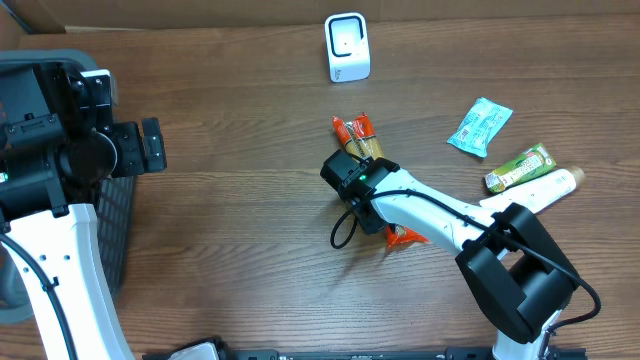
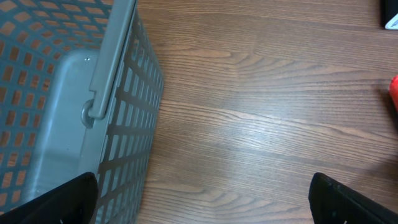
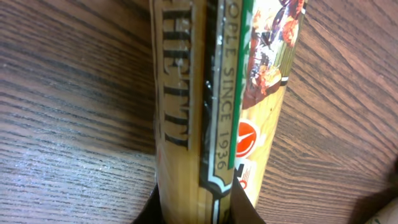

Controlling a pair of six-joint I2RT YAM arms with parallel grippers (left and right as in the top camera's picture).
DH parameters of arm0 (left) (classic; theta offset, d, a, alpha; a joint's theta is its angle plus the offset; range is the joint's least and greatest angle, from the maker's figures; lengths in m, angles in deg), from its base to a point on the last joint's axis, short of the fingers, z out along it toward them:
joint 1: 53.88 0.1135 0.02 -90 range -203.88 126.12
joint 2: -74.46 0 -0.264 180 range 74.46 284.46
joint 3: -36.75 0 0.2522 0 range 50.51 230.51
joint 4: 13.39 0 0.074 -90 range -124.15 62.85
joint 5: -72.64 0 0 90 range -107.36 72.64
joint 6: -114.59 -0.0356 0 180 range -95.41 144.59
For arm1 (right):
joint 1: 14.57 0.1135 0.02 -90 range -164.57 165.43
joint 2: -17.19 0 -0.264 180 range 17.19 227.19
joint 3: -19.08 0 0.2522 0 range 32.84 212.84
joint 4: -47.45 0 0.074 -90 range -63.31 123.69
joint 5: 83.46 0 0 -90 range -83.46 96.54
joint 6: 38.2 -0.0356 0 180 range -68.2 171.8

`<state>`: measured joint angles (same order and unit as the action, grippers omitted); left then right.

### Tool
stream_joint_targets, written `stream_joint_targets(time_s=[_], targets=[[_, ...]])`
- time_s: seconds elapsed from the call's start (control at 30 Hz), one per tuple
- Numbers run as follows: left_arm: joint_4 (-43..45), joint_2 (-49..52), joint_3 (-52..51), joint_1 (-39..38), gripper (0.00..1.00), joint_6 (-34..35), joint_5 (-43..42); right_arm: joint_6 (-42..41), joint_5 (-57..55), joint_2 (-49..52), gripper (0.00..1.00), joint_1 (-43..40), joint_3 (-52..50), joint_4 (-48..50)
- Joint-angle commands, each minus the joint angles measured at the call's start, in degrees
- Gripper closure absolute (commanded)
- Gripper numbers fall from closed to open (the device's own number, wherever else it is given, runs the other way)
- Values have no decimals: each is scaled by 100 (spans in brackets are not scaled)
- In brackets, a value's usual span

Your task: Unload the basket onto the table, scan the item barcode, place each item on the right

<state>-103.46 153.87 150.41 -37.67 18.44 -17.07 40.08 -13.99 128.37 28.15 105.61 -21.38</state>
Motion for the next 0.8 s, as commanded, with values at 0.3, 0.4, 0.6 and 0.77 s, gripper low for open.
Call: stream_joint_targets(time_s=[0.3,0.4,0.6,0.77], targets=[[2,-2,44,-11,0,-90,15,4,1191,-776,96,-579,1169,-710],[2,-2,44,-11,0,-90,15,4,1294,-946,96,-640,1379,-787],[2,-2,44,-11,0,-92,15,507,3268,-1283,96,-916,1475,-437],[2,-2,44,-11,0,-92,15,1335,5781,-1631,96,-1602,1475,-278]])
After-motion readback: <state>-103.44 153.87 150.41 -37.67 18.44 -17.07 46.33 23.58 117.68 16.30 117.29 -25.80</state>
